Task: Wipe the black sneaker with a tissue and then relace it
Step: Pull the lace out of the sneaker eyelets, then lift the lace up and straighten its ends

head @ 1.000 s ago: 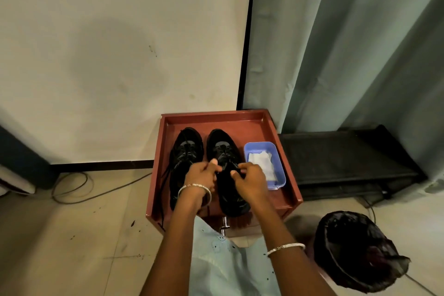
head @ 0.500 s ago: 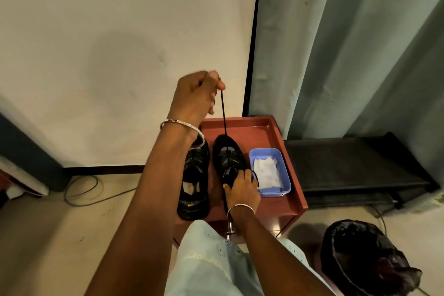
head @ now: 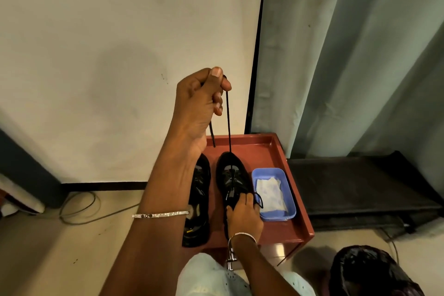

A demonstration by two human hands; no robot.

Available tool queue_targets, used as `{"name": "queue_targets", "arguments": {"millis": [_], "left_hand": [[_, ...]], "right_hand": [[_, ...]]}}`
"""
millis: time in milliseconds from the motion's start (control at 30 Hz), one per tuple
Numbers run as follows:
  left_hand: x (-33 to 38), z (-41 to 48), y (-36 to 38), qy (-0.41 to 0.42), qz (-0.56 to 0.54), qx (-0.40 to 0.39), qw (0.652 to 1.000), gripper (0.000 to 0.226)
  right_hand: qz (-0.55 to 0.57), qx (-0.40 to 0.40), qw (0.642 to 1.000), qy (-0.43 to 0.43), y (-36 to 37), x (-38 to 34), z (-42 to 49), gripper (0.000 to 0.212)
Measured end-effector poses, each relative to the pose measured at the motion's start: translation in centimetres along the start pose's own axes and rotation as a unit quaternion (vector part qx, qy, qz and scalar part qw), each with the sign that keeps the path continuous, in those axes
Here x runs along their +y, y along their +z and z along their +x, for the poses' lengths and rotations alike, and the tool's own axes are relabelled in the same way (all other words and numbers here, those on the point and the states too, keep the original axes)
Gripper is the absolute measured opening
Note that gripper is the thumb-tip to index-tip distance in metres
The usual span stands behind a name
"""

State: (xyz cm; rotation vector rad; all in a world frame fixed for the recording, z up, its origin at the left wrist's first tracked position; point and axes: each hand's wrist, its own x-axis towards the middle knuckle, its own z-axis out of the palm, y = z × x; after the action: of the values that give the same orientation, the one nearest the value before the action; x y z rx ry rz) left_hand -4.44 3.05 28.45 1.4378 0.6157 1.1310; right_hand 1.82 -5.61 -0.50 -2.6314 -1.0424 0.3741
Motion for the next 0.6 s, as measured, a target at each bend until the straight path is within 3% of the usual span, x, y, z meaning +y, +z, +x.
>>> {"name": "queue_targets", "arguments": {"millis": [167,300,500,600], "left_hand": [[1.5,-0.3,-0.9,-0.064,0.061,-0.044,0.995,0.037],[2.3,-1.5,-1.5,-0.068,0.098,-0.022,0.993,0.042],[3.2,-3.8,-2.1,-0.102,0.039,-0.041,0.993,0.035],[3.9,-5.3,-2.0,-0.108,0.007,-0.054,0.993,0.030]], "right_hand": [[0.023,-0.012,1.000,-0.005,-0.9,0.3,0.0,0.059],[0.089,-0.036,0.995,0.005,-2.1,0.7,0.1,0.063],[0.239,-0.038,0.970,0.016,-6.5,1.6,-0.4,0.028],[0.370,-0.032,0.929,0.009,-11.2,1.1,-2.0,0.022]]}}
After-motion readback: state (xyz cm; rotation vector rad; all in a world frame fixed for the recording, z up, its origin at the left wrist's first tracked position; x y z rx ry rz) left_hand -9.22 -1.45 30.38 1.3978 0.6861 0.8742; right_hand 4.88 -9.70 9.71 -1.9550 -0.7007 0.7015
